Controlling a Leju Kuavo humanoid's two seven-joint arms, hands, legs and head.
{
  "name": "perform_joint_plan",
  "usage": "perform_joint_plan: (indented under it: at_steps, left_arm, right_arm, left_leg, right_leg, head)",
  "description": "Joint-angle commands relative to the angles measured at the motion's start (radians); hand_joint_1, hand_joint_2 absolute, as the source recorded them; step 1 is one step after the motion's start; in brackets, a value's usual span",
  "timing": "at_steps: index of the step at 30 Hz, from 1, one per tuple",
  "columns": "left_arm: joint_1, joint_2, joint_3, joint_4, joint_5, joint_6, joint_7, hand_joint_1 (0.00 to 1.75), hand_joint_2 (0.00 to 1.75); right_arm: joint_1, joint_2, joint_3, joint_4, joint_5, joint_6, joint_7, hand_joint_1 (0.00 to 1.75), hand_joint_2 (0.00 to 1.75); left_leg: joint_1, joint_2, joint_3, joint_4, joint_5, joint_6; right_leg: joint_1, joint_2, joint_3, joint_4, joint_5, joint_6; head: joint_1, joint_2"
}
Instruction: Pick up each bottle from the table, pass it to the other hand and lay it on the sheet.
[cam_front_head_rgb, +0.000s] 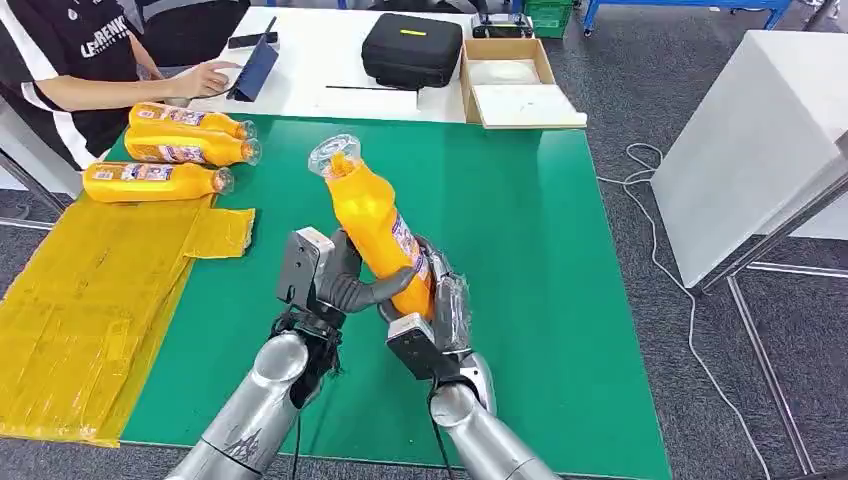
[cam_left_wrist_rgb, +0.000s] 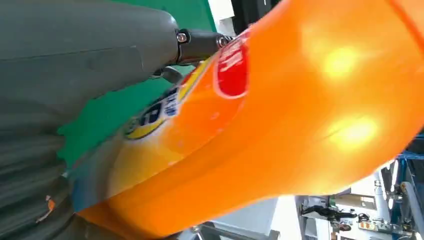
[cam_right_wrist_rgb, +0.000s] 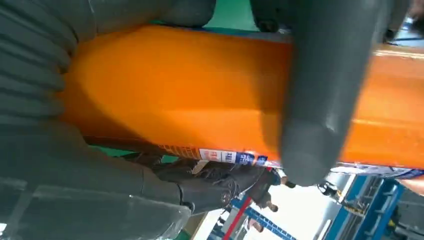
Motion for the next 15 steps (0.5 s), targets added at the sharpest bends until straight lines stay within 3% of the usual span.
perform_joint_plan:
  at_steps: [1,15]
  left_arm:
    - [-0.063,0.009,0.018,0.078,0.004,-0.005,0.002,0.0,1.75]
    - [-0.072,0.005,0.019,0.098,0.008,-0.008,-0.002,0.0,1.75]
  right_arm:
    - [-0.043,-0.004,0.058,0.134,0.005,-0.002,0.0,1.75,1.75]
    - [-0.041,0.004,0.075,0.159,0.027,-0.03,0.0,1.75,1.75]
  left_leg:
    - [0.0,-0.001,0.002,0.0,0.0,-0.001]
    - [0.001,-0.001,0.002,0.0,0.0,-0.001]
  right_leg:
    - [0.001,-0.002,0.002,0.0,-0.001,-0.002]
    - [0.001,-0.002,0.002,0.0,-0.001,-0.002]
  head:
    - [0.0,0.0]
    - [0.0,0.0]
